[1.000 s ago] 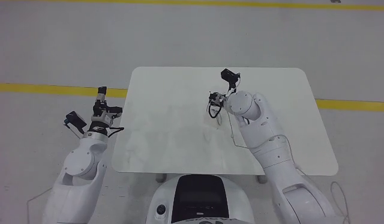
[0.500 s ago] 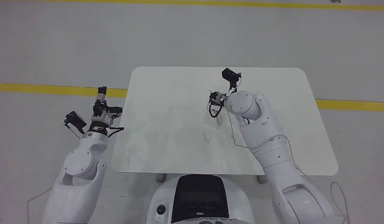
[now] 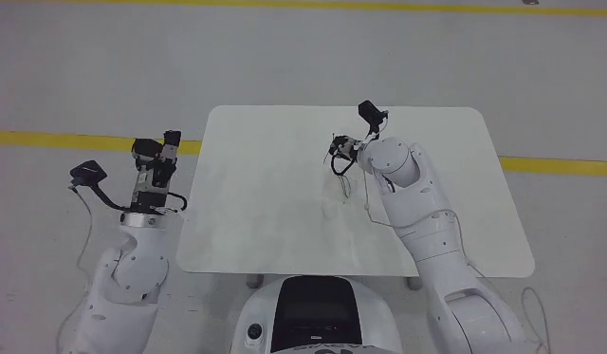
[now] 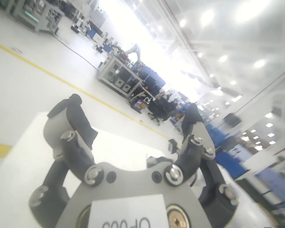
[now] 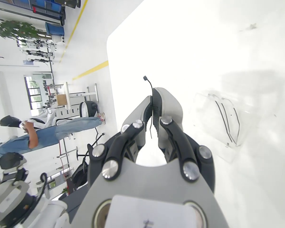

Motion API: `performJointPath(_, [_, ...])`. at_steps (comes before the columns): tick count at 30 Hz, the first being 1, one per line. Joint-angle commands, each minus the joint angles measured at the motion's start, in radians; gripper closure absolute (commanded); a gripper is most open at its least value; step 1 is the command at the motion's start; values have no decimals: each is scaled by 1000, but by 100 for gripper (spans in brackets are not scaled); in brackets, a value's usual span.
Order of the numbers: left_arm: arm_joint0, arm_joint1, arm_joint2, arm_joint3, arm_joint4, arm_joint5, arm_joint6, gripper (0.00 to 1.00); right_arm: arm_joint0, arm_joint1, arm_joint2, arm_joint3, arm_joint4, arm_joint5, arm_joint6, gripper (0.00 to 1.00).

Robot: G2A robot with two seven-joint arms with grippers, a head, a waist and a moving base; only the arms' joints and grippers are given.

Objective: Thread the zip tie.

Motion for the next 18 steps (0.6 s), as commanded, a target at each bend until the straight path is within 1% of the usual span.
performJointPath(1, [0, 0, -1, -1, -14, 3, -18, 0, 0, 0, 0, 0, -1, 0, 0, 100])
performJointPath(4, [0, 0, -1, -1, -14, 3, -18, 0, 0, 0, 0, 0, -1, 0, 0, 100])
performJointPath(5, [-5, 2, -5, -2, 33, 2, -23, 0, 0, 0, 0, 0, -1, 0, 0, 100])
performJointPath(6, [-7, 5, -4, -4, 107, -18, -26, 0, -6, 0, -1, -1, -1, -1, -12, 100])
performJointPath(7, [-5, 7, -1, 0, 176, -52, -17, 0, -15, 0, -1, -3, 6, 0, -28, 100])
performJointPath(8, [-5, 10, -3, 6, 244, -75, -10, 0, -17, 0, 2, -2, 11, 0, -35, 100])
performJointPath(9, [-7, 13, -6, 15, 331, -87, -2, 0, -15, 0, 5, 2, 10, 0, -43, 100])
performJointPath(11, [-13, 19, 1, 35, 535, -98, 23, 0, -12, -4, 13, 15, 13, 0, -60, 100])
performJointPath(12, [-17, 22, 6, 44, 642, -96, 34, 0, -8, -6, 17, 23, 10, 0, -68, 100])
performJointPath(13, [-18, 24, 14, 55, 738, -86, 48, 0, -4, -9, 22, 33, 6, 0, -76, 100])
performJointPath(14, [-20, 26, 29, 71, 820, -75, 63, 0, 1, -14, 26, 46, 4, 0, -82, 100])
performJointPath(16, [-30, 26, 49, 95, 915, -45, 67, 0, 11, -24, 46, 79, 18, 0, -93, 100])
performJointPath(17, [-37, 25, 67, 110, 952, -31, 74, 0, 21, -30, 54, 103, 15, 0, -99, 100])
performJointPath(18, [-43, 25, 80, 120, 977, -27, 73, 0, 27, -36, 63, 126, 14, 0, -107, 100])
